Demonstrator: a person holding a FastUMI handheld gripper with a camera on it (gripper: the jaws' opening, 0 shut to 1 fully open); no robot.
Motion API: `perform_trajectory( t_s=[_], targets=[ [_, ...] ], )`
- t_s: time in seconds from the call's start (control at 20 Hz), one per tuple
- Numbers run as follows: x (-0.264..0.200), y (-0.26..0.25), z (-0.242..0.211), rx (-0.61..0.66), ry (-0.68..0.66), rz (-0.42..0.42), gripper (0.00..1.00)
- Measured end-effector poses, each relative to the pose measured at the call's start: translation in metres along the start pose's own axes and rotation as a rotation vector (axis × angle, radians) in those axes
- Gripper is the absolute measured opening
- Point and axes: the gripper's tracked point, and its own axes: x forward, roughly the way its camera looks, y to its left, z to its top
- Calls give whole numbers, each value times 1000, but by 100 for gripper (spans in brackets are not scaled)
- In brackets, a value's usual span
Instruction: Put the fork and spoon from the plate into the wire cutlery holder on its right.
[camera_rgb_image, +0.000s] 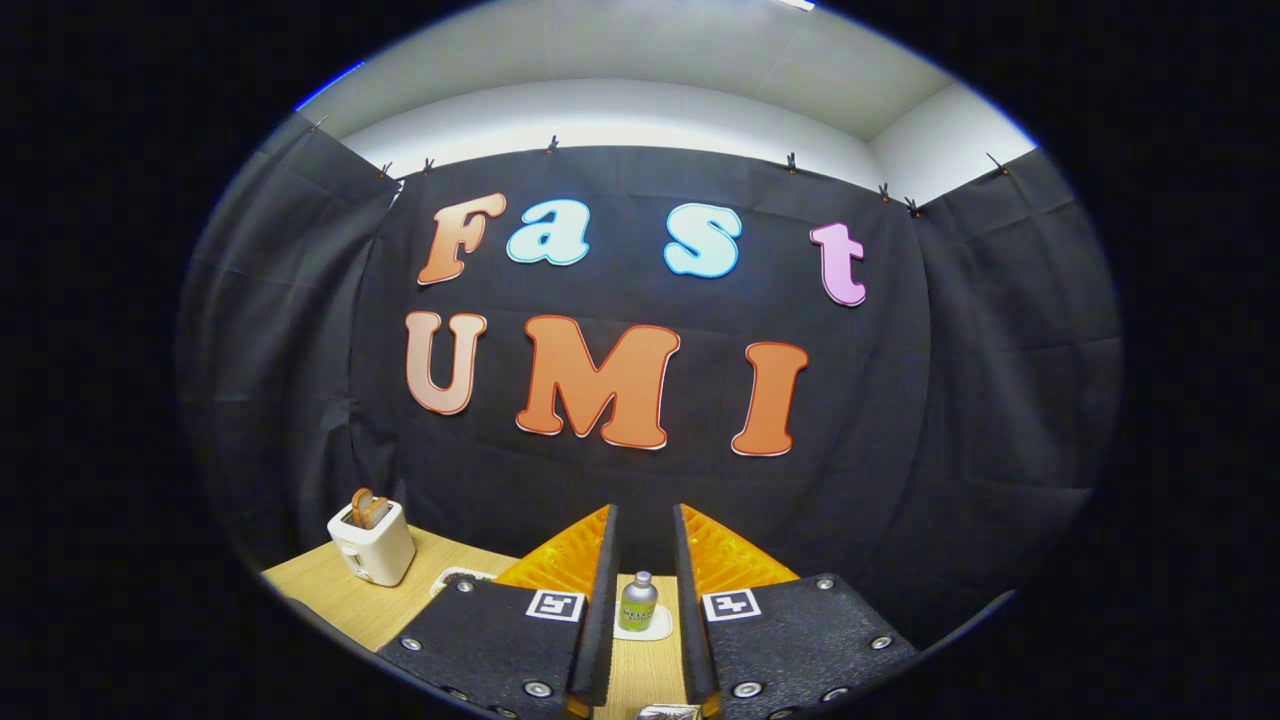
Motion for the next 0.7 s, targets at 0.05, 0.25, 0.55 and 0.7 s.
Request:
perform_trajectory(
  t_s=[0.05,0.25,0.55,0.7],
  targets=[
    [0,1,7,3,-17,-2,33],
    [-2,8,32,22,-74,9,38],
    [-7,16,52,25,-143,25,63],
    [-10,20,55,7,-168,38,72]
  ],
)
